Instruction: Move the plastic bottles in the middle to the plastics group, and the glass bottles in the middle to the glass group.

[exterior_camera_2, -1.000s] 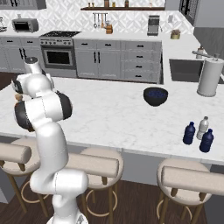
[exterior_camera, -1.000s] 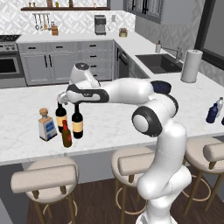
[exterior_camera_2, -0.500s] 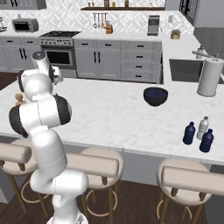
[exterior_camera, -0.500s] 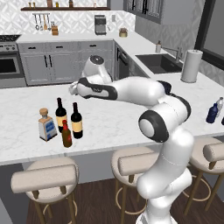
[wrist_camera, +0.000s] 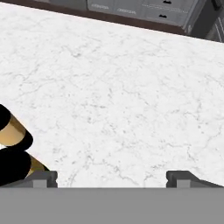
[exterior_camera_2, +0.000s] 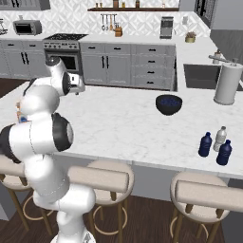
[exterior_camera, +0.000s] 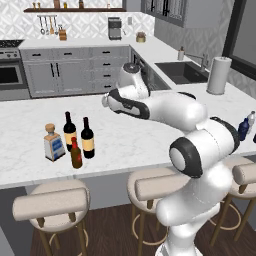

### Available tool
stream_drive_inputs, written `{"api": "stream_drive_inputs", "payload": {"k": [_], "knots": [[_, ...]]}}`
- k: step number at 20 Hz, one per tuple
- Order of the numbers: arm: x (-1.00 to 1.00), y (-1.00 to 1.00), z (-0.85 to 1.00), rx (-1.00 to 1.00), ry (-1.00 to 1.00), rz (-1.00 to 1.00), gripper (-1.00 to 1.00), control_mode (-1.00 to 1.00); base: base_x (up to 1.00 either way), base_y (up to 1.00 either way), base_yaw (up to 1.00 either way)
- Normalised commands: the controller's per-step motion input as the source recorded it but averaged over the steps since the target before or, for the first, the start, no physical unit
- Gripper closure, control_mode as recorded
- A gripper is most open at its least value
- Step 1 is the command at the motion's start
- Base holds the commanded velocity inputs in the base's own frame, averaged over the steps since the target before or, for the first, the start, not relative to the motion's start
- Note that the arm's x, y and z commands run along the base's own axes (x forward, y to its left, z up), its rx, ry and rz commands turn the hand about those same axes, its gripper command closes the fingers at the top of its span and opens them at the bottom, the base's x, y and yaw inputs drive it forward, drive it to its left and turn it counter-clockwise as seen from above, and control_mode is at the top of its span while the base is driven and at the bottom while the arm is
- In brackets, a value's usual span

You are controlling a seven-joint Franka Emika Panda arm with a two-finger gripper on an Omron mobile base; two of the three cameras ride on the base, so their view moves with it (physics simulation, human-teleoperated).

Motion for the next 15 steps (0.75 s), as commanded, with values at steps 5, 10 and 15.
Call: {"api": "stream_drive_inputs", "payload": {"k": [5,10,15], "knots": [[-0.97,-0.63,0.01,0.0,-0.11,-0.13,-1.0,-1.0,0.0,0.0,0.0],[-1.0,-0.52,0.06,0.0,-0.02,-0.15,-1.0,-1.0,0.0,0.0,0.0],[-1.0,-0.49,0.08,0.02,0.0,-0.14,-1.0,-1.0,0.0,0.0,0.0]]}}
